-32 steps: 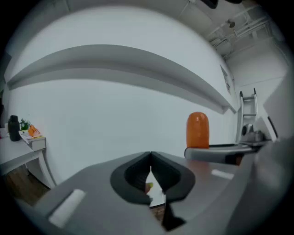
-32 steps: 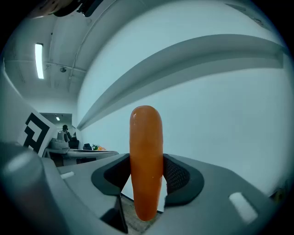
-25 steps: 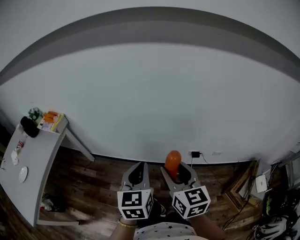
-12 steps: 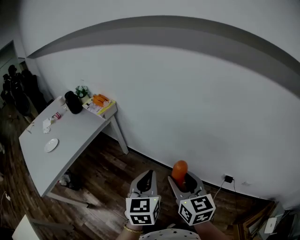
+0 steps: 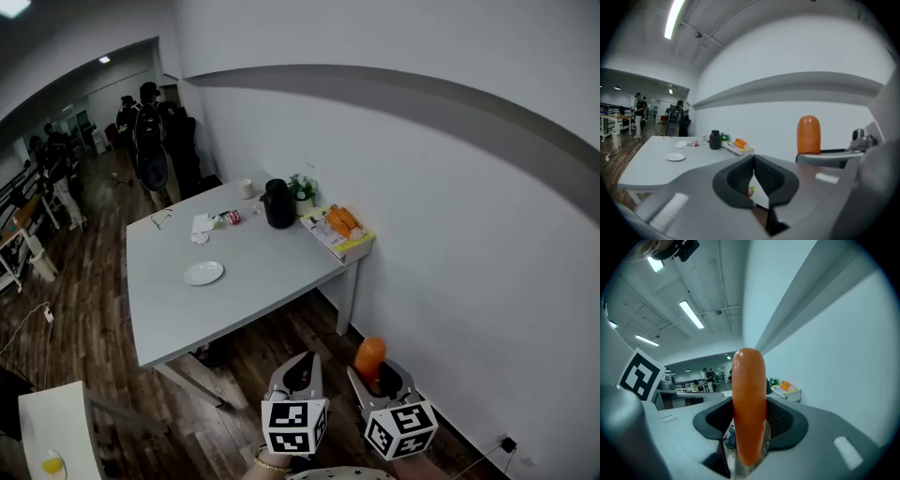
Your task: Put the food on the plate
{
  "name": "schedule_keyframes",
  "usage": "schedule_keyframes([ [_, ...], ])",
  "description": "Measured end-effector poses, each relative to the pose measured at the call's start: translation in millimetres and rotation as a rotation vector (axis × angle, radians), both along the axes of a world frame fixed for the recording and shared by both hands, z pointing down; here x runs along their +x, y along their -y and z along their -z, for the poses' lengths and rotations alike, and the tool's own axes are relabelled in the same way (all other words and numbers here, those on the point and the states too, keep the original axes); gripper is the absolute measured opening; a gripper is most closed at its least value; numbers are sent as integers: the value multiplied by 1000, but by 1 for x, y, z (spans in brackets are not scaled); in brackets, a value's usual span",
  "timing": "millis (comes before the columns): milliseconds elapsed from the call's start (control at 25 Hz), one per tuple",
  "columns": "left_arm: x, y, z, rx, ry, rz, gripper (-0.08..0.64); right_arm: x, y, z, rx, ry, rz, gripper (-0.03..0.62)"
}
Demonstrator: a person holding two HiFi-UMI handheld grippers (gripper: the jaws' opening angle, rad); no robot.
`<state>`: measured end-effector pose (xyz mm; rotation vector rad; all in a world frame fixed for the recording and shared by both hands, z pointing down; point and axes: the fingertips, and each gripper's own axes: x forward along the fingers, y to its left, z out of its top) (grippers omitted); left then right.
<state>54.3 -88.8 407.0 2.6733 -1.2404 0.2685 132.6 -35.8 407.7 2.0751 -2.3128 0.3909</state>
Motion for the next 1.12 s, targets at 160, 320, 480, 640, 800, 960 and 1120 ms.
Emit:
schedule_keyframes([
  [160, -65, 56, 0, -5, -11, 118, 8, -59, 64, 1, 2, 0, 117, 215],
  [320, -125, 104, -5, -7, -23, 219, 8, -114, 122, -3, -2, -8, 225, 215],
  [480, -175, 131, -13, -6, -30, 302, 8, -161, 160, -6, -9, -23, 311, 215],
  [640, -216, 149, -26, -27, -27, 373, 8, -196, 188, -16, -35, -17, 372, 215],
  [800, -247, 171, -38, -55, -39, 439, 8, -220, 220, -26, -61, -17, 432, 216],
  [960, -269, 202, -50, -68, -42, 492, 8, -239, 261, -38, -88, -26, 488, 215],
  [1120, -290, 252, -58, -61, -38, 551, 8, -261, 320, -44, -91, -62, 575, 215],
])
